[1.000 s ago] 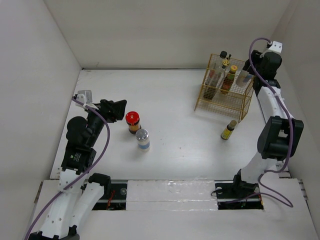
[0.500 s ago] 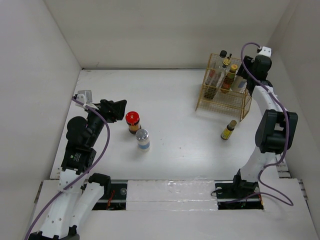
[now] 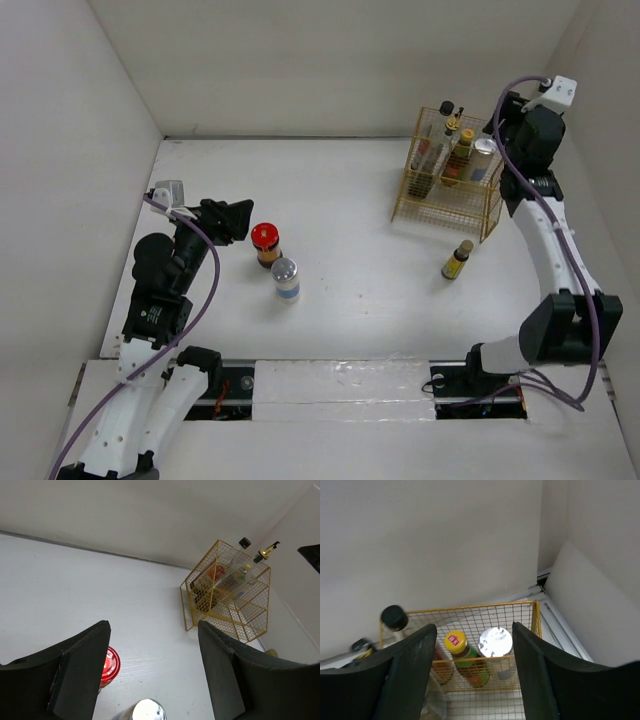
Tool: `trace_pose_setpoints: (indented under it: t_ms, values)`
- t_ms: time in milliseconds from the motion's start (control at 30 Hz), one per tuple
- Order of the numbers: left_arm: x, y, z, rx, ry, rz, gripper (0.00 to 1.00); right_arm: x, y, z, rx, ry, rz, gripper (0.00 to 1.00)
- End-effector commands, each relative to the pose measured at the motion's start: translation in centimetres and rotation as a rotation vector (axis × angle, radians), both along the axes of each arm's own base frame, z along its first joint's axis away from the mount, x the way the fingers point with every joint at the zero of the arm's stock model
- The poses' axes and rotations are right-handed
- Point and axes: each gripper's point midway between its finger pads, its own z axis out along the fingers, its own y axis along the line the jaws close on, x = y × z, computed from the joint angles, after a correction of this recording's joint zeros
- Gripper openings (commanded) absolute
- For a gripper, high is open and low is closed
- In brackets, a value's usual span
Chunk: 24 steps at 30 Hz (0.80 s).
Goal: Organize the condiment bottles
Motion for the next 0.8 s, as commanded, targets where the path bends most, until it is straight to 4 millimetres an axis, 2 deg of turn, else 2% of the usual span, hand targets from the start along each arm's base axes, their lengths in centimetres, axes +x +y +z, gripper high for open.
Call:
trace_pose_setpoints:
  t_ms: [0,33,67,100,133,167,200,233,267,300,333,367,400,467,500,533,567,633,667,733,767]
  values:
    - [-0.4,-0.3,1.9,-0.010,-0.065,-0.017,0.66,-3.3,2.1,1.9,0.027,-0.087,0.011,0.63]
    - [-0.4,-0.3,1.9,-0.010,-0.065,-0.017,0.66,-4.0,4.7,1.8,0.029,-0.097,0.092,0.56]
    - [-0.4,-0.3,1.9,-0.010,-0.065,-0.017,0.66,-4.7,6.5,-0.6,0.044,-0.065,0.146,0.33]
    - [-0.4,-0.3,1.9,-0.010,-0.065,-0.017,0.66,-6.2,8.4,0.2,0.064,-0.109,0.213,0.24]
    - [-0.4,-0.3,1.9,-0.010,-0.065,-0.017,0.66,-6.8,10.6,0.6,0.076,-0.152,0.288,0.16]
    - [-0.4,-0.3,1.9,-0.010,-0.065,-0.017,0.66,-8.0,15.8,0.1,0.089,-0.161,0.468,0.06]
    - [-0.4,-0.3,1.9,-0.010,-0.065,-0.017,0.66,-8.9,18.5,-2.2,0.089,-0.136,0.566,0.04]
    - [-0.4,-0.3,1.9,-0.010,-0.065,-0.017,0.66,-9.9,21.2,-2.1,0.090,-0.159,0.665,0.04]
    - [-0.3,-0.1,1.9,-0.011,-0.065,-0.004,0.66,-12.1,26.5,-3.3,0.069,-0.130,0.850,0.04]
    - [-0.3,-0.1,1.7,-0.009,-0.056,-0.004,0.66,-13.4,28.9,-3.7,0.044,-0.121,0.937,0.17]
    - [-0.2,0.1,1.7,-0.009,-0.056,0.005,0.66,-14.4,31.2,-5.9,-0.021,-0.062,1.016,0.28]
    - [-0.4,0.1,1.9,-0.011,-0.065,0.005,0.66,-15.6,33.1,-6.7,-0.060,-0.029,1.084,0.41]
    - [-0.4,0.1,1.9,-0.011,-0.065,0.005,0.66,-17.9,36.2,-7.4,-0.095,-0.001,1.182,0.66]
    - [-0.6,0.2,2.2,-0.014,-0.074,0.005,0.66,-20.7,38.6,-9.7,-0.168,0.064,1.292,0.83]
    - [-0.6,0.2,2.2,-0.014,-0.074,0.005,0.66,-22.0,39.7,-10.3,-0.183,0.078,1.339,0.89]
    - [-0.6,0.2,2.2,-0.014,-0.074,0.005,0.66,-23.9,41.3,-10.8,-0.189,0.085,1.401,0.99]
    - [-0.6,0.2,2.2,-0.014,-0.074,0.005,0.66,-24.3,42.3,-12.4,-0.209,0.121,1.425,1.00]
    - [-0.6,0.2,2.2,-0.014,-0.074,0.005,0.66,-25.4,44.1,-14.0,-0.224,0.167,1.473,1.00]
    - [-0.6,0.2,2.2,-0.014,-0.074,0.005,0.66,-25.3,45.2,-15.1,-0.234,0.206,1.486,1.00]
    - [-0.6,0.2,2.2,-0.014,-0.074,0.005,0.66,-25.1,46.3,-15.9,-0.251,0.221,1.505,1.00]
    - [-0.6,0.2,2.2,-0.014,-0.074,0.005,0.66,-25.5,47.4,-15.4,-0.259,0.204,1.535,1.00]
